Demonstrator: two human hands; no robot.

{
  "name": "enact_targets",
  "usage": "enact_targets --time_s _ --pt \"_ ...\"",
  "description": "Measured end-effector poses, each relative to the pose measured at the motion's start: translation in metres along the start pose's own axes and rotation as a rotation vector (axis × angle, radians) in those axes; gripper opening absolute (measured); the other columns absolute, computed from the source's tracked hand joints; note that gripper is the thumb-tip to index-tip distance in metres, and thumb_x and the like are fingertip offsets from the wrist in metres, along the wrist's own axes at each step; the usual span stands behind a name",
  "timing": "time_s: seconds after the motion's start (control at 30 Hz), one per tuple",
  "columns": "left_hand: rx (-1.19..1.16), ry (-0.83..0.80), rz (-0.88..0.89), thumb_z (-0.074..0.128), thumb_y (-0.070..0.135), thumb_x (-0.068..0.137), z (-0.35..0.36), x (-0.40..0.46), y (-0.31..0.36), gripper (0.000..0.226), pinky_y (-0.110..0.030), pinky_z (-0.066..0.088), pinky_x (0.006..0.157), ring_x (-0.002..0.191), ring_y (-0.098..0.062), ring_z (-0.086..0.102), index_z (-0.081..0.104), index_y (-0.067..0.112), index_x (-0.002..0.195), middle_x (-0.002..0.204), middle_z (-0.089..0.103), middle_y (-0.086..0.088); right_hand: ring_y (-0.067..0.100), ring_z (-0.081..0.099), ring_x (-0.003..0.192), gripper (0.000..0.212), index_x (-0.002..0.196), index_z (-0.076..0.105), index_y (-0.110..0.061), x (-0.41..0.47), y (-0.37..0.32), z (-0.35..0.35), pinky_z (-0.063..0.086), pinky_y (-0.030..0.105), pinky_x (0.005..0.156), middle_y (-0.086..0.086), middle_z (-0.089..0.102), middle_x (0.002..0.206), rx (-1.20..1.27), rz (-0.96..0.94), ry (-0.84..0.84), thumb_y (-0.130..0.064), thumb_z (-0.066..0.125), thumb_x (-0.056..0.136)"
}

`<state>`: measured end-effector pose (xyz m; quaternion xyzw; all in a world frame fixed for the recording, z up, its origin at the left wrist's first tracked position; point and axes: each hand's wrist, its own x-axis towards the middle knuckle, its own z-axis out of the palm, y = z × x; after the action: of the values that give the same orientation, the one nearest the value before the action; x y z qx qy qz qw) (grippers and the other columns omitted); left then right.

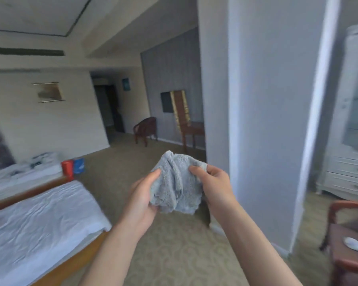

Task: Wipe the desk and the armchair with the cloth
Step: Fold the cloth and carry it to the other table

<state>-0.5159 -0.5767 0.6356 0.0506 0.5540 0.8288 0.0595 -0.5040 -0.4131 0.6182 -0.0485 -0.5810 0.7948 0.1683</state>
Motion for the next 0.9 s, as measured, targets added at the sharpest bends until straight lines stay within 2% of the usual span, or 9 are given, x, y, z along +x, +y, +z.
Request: enact_targets --time_s 0.13,0.23,0.3,0.4,0.47,0.57,0.67,0.8,0.9 --pt "0.001 -0.172 -0.027 0.063 0.022 0.097 0.1 0.027 -0.031 0.027 -0.042 0.053 0.082 0.097 -0.031 0.072 0.076 0.005 0.113 0.114 0.075 -0.02 0.023 0.058 0.071 0.014 0.078 0.074 -0.012 0.024 -0.044 -0.095 0.043 0.039 0.067 0.01 0.065 0.075 -0.035 -0.056 0.14 -0.025 0.076 0.074" --pt "0.004 -0.36 -0.039 0.067 0.022 0.093 0.166 0.046 -0.061 0.034 -0.037 0.052 0.076 0.097 -0.03 0.069 0.072 0.001 0.119 0.116 0.073 -0.023 0.023 0.061 0.072 0.028 0.089 0.073 0.0 0.034 -0.067 -0.165 0.044 0.038 0.068 0.012 0.067 0.08 -0.055 -0.093 0.27 -0.025 0.075 0.076" --pt "0.022 -0.496 -0.054 0.069 0.022 0.09 0.208 0.057 -0.084 0.036 -0.035 0.048 0.067 0.093 -0.03 0.065 0.071 -0.001 0.117 0.109 0.071 -0.022 0.023 0.062 0.072 0.034 0.092 0.073 0.002 0.038 -0.077 -0.21 0.045 0.038 0.068 0.011 0.068 0.079 -0.067 -0.124 0.375 -0.027 0.075 0.074" --pt "0.02 -0.675 -0.103 0.067 0.02 0.085 0.27 0.074 -0.123 0.027 -0.031 0.049 0.05 0.072 -0.026 0.067 0.073 0.003 0.105 0.094 0.07 -0.018 0.025 0.062 0.072 0.025 0.088 0.074 0.0 0.036 -0.086 -0.274 0.044 0.039 0.067 0.012 0.068 0.078 -0.077 -0.161 0.541 -0.023 0.075 0.077" --pt "0.021 -0.785 -0.147 0.066 0.02 0.085 0.312 0.083 -0.153 0.033 -0.032 0.048 0.046 0.066 -0.029 0.065 0.069 -0.001 0.109 0.093 0.065 -0.021 0.023 0.064 0.07 0.012 0.082 0.077 -0.006 0.032 -0.088 -0.316 0.048 0.039 0.066 0.011 0.071 0.076 -0.091 -0.193 0.673 -0.018 0.075 0.082" --pt "0.018 -0.951 -0.241 0.066 0.02 0.087 0.369 0.091 -0.201 0.038 -0.034 0.051 0.052 0.075 -0.031 0.067 0.067 -0.003 0.118 0.102 0.066 -0.025 0.024 0.069 0.073 0.011 0.085 0.078 -0.006 0.021 -0.087 -0.369 0.055 0.04 0.071 0.012 0.075 0.08 -0.087 -0.246 0.882 -0.016 0.076 0.081" --pt "0.042 -1.099 -0.367 0.066 0.017 0.091 0.422 0.083 -0.244 0.037 -0.038 0.061 0.067 0.098 -0.035 0.07 0.066 -0.002 0.123 0.117 0.071 -0.025 0.024 0.069 0.074 0.011 0.087 0.078 -0.006 -0.002 -0.086 -0.411 0.055 0.039 0.07 0.012 0.075 0.081 -0.095 -0.271 1.086 -0.015 0.075 0.081" --pt "0.083 -1.349 -0.479 0.067 0.017 0.092 0.476 0.046 -0.29 0.031 -0.042 0.064 0.078 0.1 -0.031 0.074 0.067 0.001 0.119 0.115 0.074 -0.022 0.023 0.068 0.073 0.005 0.088 0.077 -0.008 -0.057 -0.08 -0.45 0.055 0.035 0.07 0.011 0.075 0.08 -0.093 -0.31 1.36 -0.011 0.074 0.086" --pt "0.131 -1.505 -0.549 0.07 0.017 0.09 0.501 0.005 -0.331 0.042 -0.049 0.062 0.079 0.101 -0.037 0.072 0.061 -0.006 0.123 0.115 0.072 -0.027 0.028 0.073 0.08 0.014 0.092 0.078 -0.004 -0.11 -0.064 -0.473 0.06 0.045 0.076 0.017 0.078 0.091 -0.077 -0.315 1.54 -0.015 0.075 0.082"
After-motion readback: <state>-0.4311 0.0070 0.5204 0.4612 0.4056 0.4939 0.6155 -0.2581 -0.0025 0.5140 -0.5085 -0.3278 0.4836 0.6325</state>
